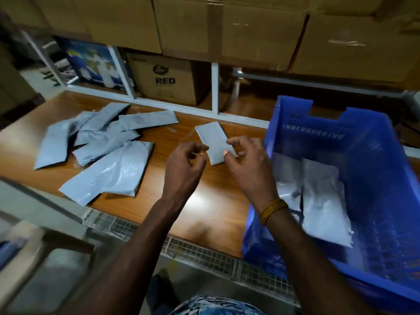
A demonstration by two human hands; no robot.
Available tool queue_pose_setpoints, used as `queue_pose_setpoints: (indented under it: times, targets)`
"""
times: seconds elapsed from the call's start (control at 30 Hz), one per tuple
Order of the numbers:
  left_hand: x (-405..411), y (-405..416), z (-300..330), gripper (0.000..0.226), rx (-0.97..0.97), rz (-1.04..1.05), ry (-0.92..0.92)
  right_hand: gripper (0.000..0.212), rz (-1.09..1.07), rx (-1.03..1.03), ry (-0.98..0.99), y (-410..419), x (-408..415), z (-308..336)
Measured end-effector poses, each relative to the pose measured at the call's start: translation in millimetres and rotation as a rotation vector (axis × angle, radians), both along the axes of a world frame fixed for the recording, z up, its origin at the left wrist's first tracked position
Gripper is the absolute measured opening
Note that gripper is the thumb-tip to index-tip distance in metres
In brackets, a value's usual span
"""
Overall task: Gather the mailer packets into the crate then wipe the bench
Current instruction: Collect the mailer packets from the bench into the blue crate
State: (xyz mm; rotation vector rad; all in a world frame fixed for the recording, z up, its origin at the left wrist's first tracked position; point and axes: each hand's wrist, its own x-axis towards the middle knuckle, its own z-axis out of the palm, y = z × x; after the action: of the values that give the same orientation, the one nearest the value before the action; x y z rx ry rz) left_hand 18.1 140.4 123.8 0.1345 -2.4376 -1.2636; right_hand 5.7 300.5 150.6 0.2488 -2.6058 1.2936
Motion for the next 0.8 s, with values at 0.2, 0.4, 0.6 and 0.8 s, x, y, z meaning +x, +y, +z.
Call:
queue_pose_setpoints:
  times: [0.2,0.4,0.6,0.8]
  targets:
    - [-0.2,-96.1,-18.7,0.021,-0.010,0.144,-0.055,0.026,0.105,0.041,-0.056,-90.6,-8.5,-17.9]
    - [-6.7,-199.0,-47.7,0.027,0.019,0.251,-0.166,0.026,0.152,0.126,-0.159,-189.5,-21.1,-44.6]
    - [-20.8,-279.5,-84.5,0.030,-0.009,0.239,-0.252,0.030,0.194,0.214,-0.246,-288.3,-37.0,-85.9]
    - [-36.0,-330.4,-120.5,0.031,-0.266,0.174,-0.391,0.043,0.113,0.440,-0.311,-356.7,-58.5,-128.0]
